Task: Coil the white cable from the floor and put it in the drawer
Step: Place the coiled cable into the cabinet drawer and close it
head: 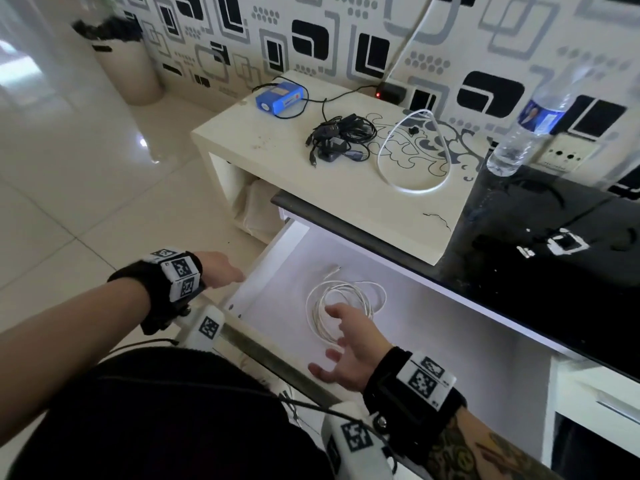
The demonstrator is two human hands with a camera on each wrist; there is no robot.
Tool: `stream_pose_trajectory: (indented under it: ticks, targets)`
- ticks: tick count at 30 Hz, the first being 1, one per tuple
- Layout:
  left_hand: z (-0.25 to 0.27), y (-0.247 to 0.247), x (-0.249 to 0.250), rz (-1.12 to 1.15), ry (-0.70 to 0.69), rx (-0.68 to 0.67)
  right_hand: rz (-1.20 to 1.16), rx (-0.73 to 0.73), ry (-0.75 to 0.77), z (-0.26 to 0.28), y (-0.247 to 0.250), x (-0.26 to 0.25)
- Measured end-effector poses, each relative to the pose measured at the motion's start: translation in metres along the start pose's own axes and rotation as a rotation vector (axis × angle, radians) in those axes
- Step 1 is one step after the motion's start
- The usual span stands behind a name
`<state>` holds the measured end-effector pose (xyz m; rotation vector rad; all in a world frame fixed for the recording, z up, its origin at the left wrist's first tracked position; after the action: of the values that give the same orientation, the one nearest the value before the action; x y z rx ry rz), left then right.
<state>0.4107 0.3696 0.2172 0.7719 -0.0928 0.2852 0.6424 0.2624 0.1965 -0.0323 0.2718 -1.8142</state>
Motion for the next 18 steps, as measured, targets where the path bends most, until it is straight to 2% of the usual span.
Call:
stream_pose_trajectory:
  ticks: [2, 5, 9, 12, 15, 17, 18]
  targets:
    - [0.012, 0.002, 0.001, -0.102, 0.009, -0.024, -0.026, -0.032, -0.005, 0.002, -0.006, 0.007]
    - [0.014, -0.001, -0.005, -0.009, 0.026, -0.048, -0.073, -0.032, -0.003, 0.001, -0.012, 0.011]
    - [0.006, 0.006, -0.014, 0.21, 0.043, 0.082, -0.159, -0.022, -0.028, 0.0, -0.008, 0.001]
    - [0.0, 0.014, -0.013, 0.277, 0.043, 0.171, -0.149, 0.045, 0.037, -0.002, -0.009, -0.009]
    - [-0.007, 0.016, -0.007, 0.432, -0.002, 0.209, -0.158, 0.076, 0.115, -0.005, -0.008, -0.029]
    - [-0.01, 0.022, 0.003, 0.429, -0.087, 0.257, -0.22, 0.103, 0.164, -0.009, 0.002, -0.047]
    - [-0.017, 0.026, 0.01, 0.331, -0.171, 0.287, -0.256, 0.119, 0.201, -0.011, 0.01, -0.057]
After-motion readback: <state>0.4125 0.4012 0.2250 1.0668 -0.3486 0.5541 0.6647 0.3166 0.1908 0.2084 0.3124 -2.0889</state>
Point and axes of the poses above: each hand's wrist, its own z-axis away from the middle knuckle, its own y-axis out of the back of the hand, x = y × z, the point moved 6 cm from there along -z, towards the middle knuckle, and after that the axes turned 14 degrees about -y, right-handed, at the moved point
